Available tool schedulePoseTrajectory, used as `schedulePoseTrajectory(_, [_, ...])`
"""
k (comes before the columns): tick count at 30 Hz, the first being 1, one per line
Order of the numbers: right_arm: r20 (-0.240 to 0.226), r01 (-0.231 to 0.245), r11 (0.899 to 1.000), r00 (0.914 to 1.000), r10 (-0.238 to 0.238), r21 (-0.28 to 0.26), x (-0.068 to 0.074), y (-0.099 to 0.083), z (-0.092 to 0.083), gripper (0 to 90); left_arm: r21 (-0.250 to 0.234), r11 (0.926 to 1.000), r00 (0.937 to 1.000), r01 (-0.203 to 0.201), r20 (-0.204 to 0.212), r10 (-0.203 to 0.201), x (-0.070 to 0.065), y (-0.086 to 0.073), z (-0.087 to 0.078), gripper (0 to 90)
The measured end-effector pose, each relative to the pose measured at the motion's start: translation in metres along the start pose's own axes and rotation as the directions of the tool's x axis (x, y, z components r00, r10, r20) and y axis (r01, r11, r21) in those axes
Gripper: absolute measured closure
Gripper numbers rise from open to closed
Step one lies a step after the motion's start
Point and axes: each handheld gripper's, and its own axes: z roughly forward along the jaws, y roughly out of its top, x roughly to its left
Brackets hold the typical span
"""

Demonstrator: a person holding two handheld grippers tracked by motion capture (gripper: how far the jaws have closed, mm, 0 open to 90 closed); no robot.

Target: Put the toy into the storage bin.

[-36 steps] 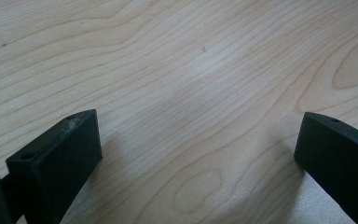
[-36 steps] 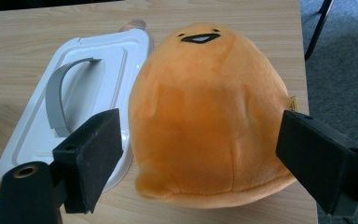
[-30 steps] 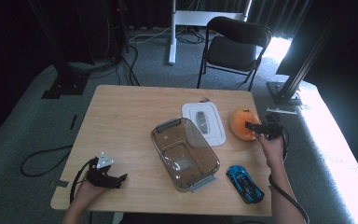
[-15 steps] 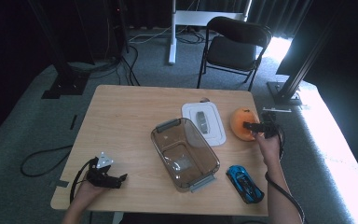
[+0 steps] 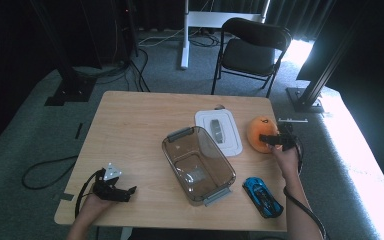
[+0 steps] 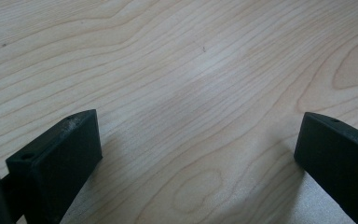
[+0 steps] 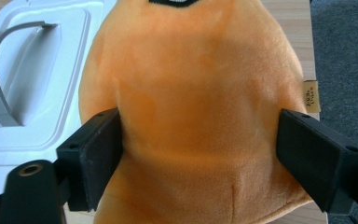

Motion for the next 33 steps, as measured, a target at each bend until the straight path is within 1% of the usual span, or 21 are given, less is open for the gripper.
schedulePoseTrajectory(5, [-0.012, 0.009, 1.000, 0.9999, -0.009, 0.005, 0.002, -0.003, 0.004, 17.3, 0.000, 1.0000, 1.0000, 0.000, 0.000, 0.000, 0.000, 0.000, 0.000, 1.0])
schedulePoseTrajectory(7, [-0.019, 0.021, 1.000, 0.9996, -0.021, 0.001, 0.003, -0.004, 0.004, 20.8, 0.000, 1.0000, 1.0000, 0.000, 0.000, 0.000, 0.000, 0.000, 0.000, 1.0])
schedulePoseTrajectory(8, [-0.015, 0.027, 1.000, 0.9995, -0.027, -0.001, 0.004, -0.005, 0.004, 22.4, 0.000, 1.0000, 1.0000, 0.001, 0.000, -0.001, 0.000, 0.000, 0.000, 1.0])
schedulePoseTrajectory(10, [-0.016, 0.046, 0.999, 0.9988, -0.046, -0.011, 0.004, -0.005, 0.003, 31.2, 0.000, 1.0000, 1.0000, 0.000, 0.000, 0.000, 0.000, 0.000, 0.000, 1.0])
schedulePoseTrajectory(11, [-0.014, 0.052, 0.999, 0.9985, -0.052, -0.014, 0.005, -0.006, 0.003, 33.0, 0.000, 1.0000, 1.0000, 0.000, 0.000, 0.000, 0.000, 0.000, 0.000, 1.0])
schedulePoseTrajectory(12, [-0.013, 0.063, 0.998, 0.9979, -0.064, -0.018, 0.006, -0.007, 0.003, 36.8, 0.000, 1.0000, 1.0000, 0.000, 0.000, 0.000, 0.000, 0.000, 0.000, 1.0])
schedulePoseTrajectory(13, [-0.017, 0.074, 0.997, 0.9971, -0.074, -0.025, 0.006, -0.007, 0.003, 42.4, -0.001, 1.0000, 1.0000, 0.001, 0.000, -0.001, 0.000, 0.000, 0.000, 1.0])
schedulePoseTrajectory(15, [-0.018, 0.089, 0.996, 0.9958, -0.090, -0.032, 0.007, -0.009, 0.001, 50.8, 0.000, 1.0000, 1.0000, 0.000, 0.000, 0.000, 0.000, 0.000, 0.000, 0.9])
schedulePoseTrajectory(17, [-0.019, 0.087, 0.995, 0.9960, -0.088, -0.040, 0.007, -0.009, -0.001, 59.3, 0.000, 1.0000, 1.0000, 0.000, 0.000, 0.000, 0.000, 0.000, 0.000, 1.0])
schedulePoseTrajectory(18, [-0.019, 0.087, 0.995, 0.9960, -0.088, -0.040, 0.007, -0.009, -0.001, 59.3, 0.000, 1.0000, 1.0000, 0.000, 0.000, 0.000, 0.000, 0.000, 0.000, 1.0])
schedulePoseTrajectory(19, [-0.022, 0.086, 0.995, 0.9960, -0.087, -0.040, 0.007, -0.010, -0.002, 62.8, 0.000, 1.0000, 1.0000, 0.000, 0.000, 0.000, 0.000, 0.000, 0.000, 1.0])
schedulePoseTrajectory(20, [-0.012, 0.087, 0.995, 0.9961, -0.087, -0.047, 0.008, -0.009, -0.006, 68.3, 0.000, 1.0000, 1.0000, 0.000, 0.000, 0.000, 0.000, 0.000, 0.000, 1.0])
schedulePoseTrajectory(24, [-0.016, 0.063, 0.996, 0.9978, -0.064, -0.056, 0.006, -0.007, -0.013, 73.1, 0.000, 1.0000, 1.0000, 0.001, 0.000, -0.001, 0.000, 0.000, 0.000, 1.0])
schedulePoseTrajectory(28, [-0.032, 0.060, 0.996, 0.9975, -0.062, -0.059, 0.005, -0.005, -0.019, 74.5, 0.000, 1.0000, 1.0000, 0.000, 0.000, 0.000, 0.000, 0.000, 0.000, 1.0])
schedulePoseTrajectory(30, [-0.032, 0.069, 0.995, 0.9970, -0.071, -0.066, 0.006, -0.005, -0.021, 74.7, 0.000, 1.0000, 1.0000, 0.001, 0.000, -0.001, 0.000, 0.000, 0.000, 1.0])
schedulePoseTrajectory(33, [-0.043, 0.070, 0.995, 0.9964, -0.073, -0.074, 0.008, -0.004, -0.026, 74.7, 0.000, 1.0000, 1.0000, 0.000, 0.000, 0.000, 0.000, 0.000, 0.000, 0.9])
